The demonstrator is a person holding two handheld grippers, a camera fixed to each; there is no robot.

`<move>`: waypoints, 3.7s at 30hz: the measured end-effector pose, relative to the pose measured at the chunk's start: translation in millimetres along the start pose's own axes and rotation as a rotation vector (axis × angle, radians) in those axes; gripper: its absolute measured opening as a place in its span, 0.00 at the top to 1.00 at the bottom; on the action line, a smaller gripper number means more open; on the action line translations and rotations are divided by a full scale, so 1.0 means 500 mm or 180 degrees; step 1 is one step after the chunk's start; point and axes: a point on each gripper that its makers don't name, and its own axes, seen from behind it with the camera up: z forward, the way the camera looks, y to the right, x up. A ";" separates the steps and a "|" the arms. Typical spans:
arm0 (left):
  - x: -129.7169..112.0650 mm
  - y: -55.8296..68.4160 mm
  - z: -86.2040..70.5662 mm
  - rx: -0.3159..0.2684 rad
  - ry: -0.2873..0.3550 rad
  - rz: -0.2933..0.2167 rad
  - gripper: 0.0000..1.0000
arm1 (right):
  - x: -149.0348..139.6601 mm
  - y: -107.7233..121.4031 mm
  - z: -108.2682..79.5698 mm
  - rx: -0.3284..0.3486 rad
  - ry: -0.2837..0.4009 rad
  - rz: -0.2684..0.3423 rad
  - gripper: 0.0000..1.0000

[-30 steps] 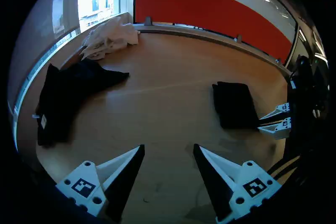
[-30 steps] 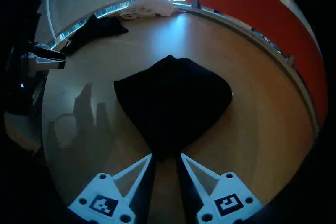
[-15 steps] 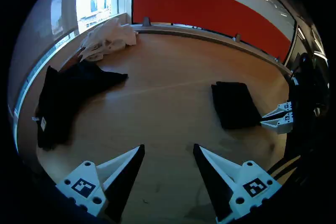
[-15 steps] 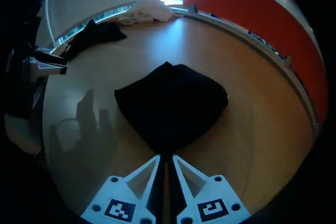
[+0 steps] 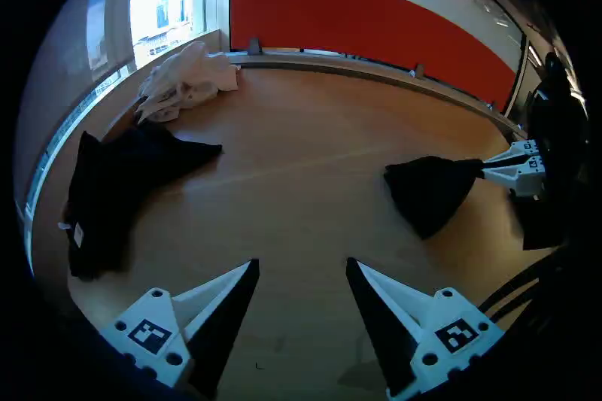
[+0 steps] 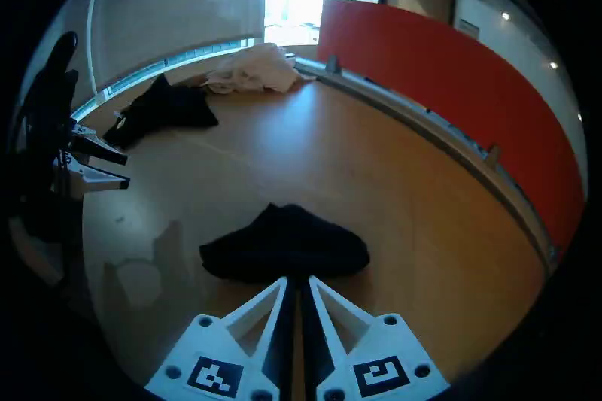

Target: Fold towel

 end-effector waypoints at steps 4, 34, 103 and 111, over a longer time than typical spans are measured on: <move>0.013 0.005 -0.002 -0.0014 0.0024 0.0018 0.15 | 0.041 0.020 -0.026 -0.0054 0.0113 -0.0060 0.96; 0.054 0.055 0.008 -0.0108 0.0069 0.0181 0.15 | 0.061 0.187 -0.204 -0.0361 0.0358 0.0096 0.96; 0.096 0.173 0.052 -0.0109 -0.0004 0.0406 0.15 | -0.248 0.589 -0.442 -0.1030 -0.0076 0.0577 0.96; 0.095 0.185 0.050 -0.0134 -0.0011 0.0440 0.15 | -0.295 0.577 -0.472 -0.1064 -0.0163 0.0614 0.96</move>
